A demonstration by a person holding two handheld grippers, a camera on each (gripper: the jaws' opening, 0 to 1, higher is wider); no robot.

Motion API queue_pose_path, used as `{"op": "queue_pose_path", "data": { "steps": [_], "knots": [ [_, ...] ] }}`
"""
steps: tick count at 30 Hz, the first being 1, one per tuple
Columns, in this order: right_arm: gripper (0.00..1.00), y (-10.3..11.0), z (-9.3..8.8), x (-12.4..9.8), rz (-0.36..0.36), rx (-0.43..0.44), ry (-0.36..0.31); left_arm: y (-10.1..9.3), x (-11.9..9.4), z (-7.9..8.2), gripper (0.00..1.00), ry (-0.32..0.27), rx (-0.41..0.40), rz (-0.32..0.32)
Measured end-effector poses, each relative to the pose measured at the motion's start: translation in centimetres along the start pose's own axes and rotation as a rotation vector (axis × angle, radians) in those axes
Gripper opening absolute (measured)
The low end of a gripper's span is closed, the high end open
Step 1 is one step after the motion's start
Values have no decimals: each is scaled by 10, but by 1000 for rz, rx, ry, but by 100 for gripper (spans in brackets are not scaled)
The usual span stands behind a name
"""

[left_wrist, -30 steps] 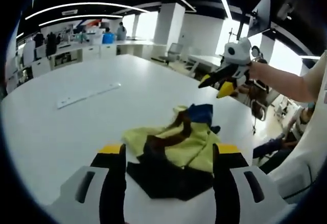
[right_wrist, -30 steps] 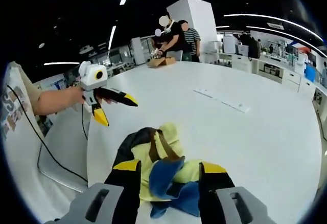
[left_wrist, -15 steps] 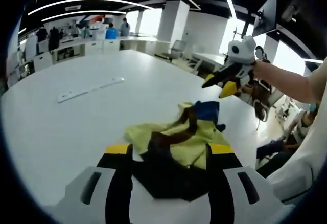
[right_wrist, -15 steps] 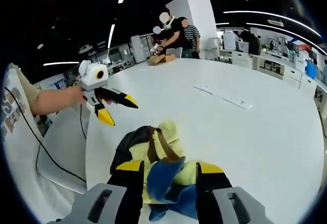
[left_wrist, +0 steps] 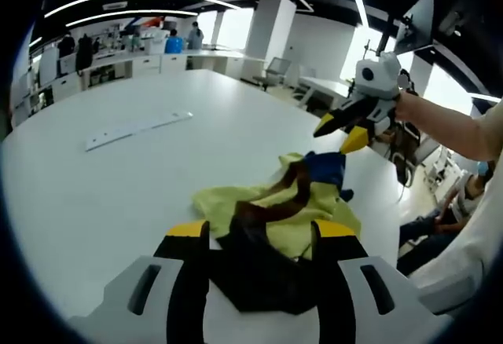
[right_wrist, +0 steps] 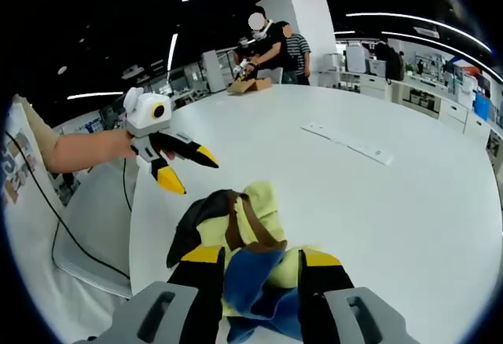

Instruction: Fold the garment on the visible template until the final outline fits inside the template.

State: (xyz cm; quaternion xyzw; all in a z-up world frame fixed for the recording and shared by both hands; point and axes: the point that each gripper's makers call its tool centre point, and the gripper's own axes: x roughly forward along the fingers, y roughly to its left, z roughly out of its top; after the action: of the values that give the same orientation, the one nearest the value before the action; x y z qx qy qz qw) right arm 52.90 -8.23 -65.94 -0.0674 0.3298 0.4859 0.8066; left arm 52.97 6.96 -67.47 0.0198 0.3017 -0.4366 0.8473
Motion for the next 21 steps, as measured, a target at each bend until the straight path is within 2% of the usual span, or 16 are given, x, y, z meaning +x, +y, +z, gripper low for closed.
{"op": "queue_pose_path", "data": {
  "steps": [11,17,21],
  "knots": [
    [25,-9,-11,12,-17,0,45,7,14,-5,42,29,0,14],
    [22,-10,-13,17,-23,-6,58,10,20,-7,38,19,-64,20],
    [19,-11,-14,20,-26,-3,68,11,24,-9,38,29,-59,22]
  ]
}}
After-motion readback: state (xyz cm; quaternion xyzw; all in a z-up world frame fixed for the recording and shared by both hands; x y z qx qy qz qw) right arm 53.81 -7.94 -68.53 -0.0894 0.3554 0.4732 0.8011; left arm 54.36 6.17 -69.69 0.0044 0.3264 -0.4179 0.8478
